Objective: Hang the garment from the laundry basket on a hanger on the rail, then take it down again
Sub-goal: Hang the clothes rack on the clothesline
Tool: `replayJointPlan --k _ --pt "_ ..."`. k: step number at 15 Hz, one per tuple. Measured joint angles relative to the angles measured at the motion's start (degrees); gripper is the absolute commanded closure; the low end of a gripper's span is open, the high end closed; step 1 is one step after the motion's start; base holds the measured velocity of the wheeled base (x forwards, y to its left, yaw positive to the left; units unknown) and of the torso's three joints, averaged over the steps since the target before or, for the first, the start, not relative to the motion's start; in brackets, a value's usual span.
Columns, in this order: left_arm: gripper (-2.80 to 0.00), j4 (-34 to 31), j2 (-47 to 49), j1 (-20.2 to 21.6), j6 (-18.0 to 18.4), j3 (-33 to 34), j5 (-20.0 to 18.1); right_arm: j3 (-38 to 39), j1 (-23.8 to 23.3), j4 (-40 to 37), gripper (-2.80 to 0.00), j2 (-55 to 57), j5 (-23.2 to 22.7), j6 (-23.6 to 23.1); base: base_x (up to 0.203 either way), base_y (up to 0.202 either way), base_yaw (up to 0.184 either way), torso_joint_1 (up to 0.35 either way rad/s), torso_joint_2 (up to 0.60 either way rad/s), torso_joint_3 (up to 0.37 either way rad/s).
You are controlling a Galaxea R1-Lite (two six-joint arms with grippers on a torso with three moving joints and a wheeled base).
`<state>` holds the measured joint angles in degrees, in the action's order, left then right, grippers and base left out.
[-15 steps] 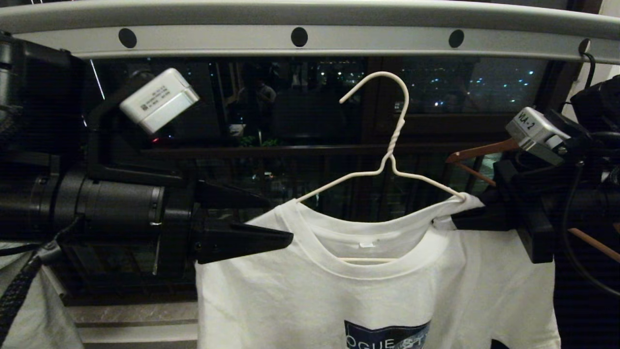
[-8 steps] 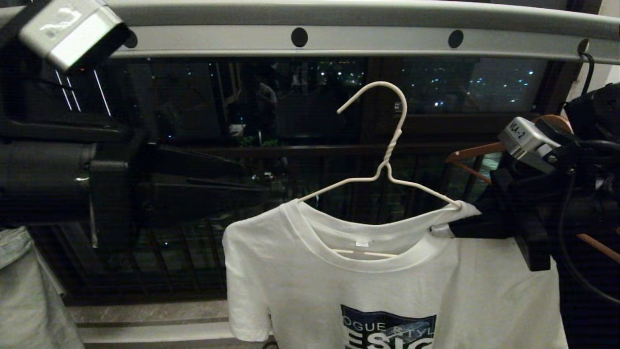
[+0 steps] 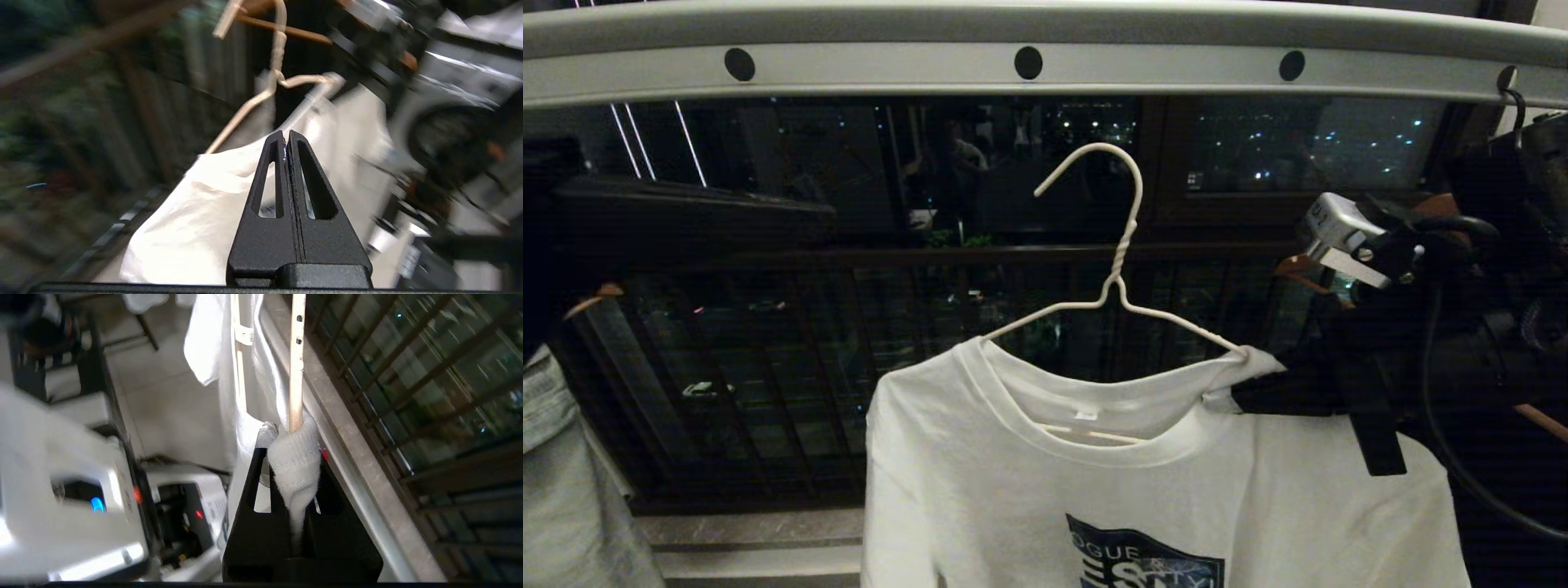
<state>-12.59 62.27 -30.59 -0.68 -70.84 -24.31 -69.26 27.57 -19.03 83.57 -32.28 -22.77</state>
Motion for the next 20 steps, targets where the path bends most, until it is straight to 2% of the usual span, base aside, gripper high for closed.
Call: replayJointPlan --k 3,5,6,9,10,12,20 --pt "0.00 0.20 -2.82 0.00 -0.21 -0.98 6.74 -0.31 7.84 6.25 0.00 -0.40 12.09 10.41 0.000 0.000 0.000 0.000 0.00 0.000" --pt "0.00 0.29 -3.83 0.00 -0.37 -2.11 11.19 -0.31 13.78 10.27 0.00 -0.27 23.32 17.06 0.000 0.000 0.000 0.000 0.00 0.000" --pt "0.00 0.31 -4.11 0.07 -0.46 -2.47 11.63 -0.27 16.44 12.43 0.00 -0.13 28.89 19.75 0.000 0.000 0.000 0.000 0.00 0.000" --pt "0.00 0.35 -4.43 0.09 -0.85 -2.97 12.68 -0.20 21.20 19.87 0.00 1.38 43.30 22.26 0.000 0.000 0.000 0.000 0.00 0.000" --pt "0.00 0.35 -4.54 0.09 -0.96 -3.02 13.31 -0.46 21.71 21.61 0.00 2.16 46.31 22.27 0.000 0.000 0.000 0.000 0.00 0.000" --pt "0.00 0.35 -4.72 0.09 -0.97 -3.06 13.70 -0.75 22.15 22.74 0.00 3.84 48.65 22.22 0.000 0.000 0.000 0.000 0.00 0.000" --pt "0.00 0.37 -4.78 0.09 -0.94 -2.86 13.65 -2.67 22.31 22.66 0.00 7.27 48.80 21.84 0.000 0.000 0.000 0.000 0.00 0.000"
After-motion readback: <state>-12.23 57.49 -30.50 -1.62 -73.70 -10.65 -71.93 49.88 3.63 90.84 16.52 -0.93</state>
